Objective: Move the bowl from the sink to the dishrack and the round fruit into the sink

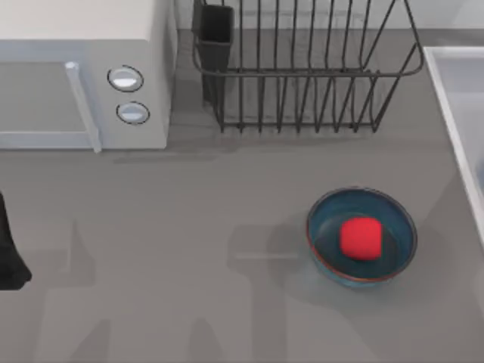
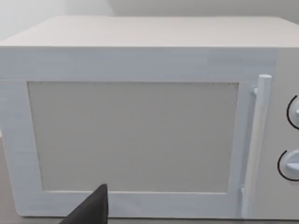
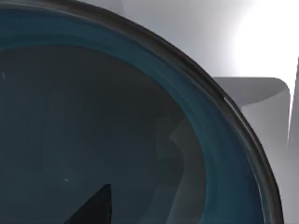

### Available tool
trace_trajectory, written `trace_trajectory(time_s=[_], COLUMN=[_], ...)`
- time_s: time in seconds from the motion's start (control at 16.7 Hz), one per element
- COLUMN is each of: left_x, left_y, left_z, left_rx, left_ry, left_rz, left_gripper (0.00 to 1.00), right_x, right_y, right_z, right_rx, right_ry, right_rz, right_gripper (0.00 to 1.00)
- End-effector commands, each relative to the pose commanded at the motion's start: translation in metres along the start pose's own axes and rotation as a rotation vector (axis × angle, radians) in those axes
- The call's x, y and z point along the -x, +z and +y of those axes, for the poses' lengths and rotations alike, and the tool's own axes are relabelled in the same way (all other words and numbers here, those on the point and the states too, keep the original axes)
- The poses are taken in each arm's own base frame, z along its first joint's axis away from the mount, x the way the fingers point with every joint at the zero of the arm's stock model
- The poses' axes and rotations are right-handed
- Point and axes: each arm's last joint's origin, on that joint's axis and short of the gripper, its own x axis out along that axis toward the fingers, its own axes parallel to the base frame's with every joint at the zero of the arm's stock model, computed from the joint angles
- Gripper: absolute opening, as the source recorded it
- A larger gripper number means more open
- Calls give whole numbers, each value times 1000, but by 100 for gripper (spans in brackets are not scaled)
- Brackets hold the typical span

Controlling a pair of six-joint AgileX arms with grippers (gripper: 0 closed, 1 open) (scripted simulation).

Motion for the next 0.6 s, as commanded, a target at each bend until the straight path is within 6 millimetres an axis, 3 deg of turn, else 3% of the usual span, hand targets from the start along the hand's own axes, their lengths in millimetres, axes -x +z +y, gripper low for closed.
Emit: trace_trajectory(time_s=[0.24, 0.6], left_x=[0, 0], left_y=[0, 0], left_z=[0, 0], left_rx=[0, 0], left_ry=[0, 0], left_rz=[0, 0], left_gripper=[100, 100], right_x=[-3, -3], right_y=[0, 0], right_z=[0, 0], right_rx=[0, 0], right_ry=[0, 0], right_rz=[1, 1], right_gripper=[100, 55])
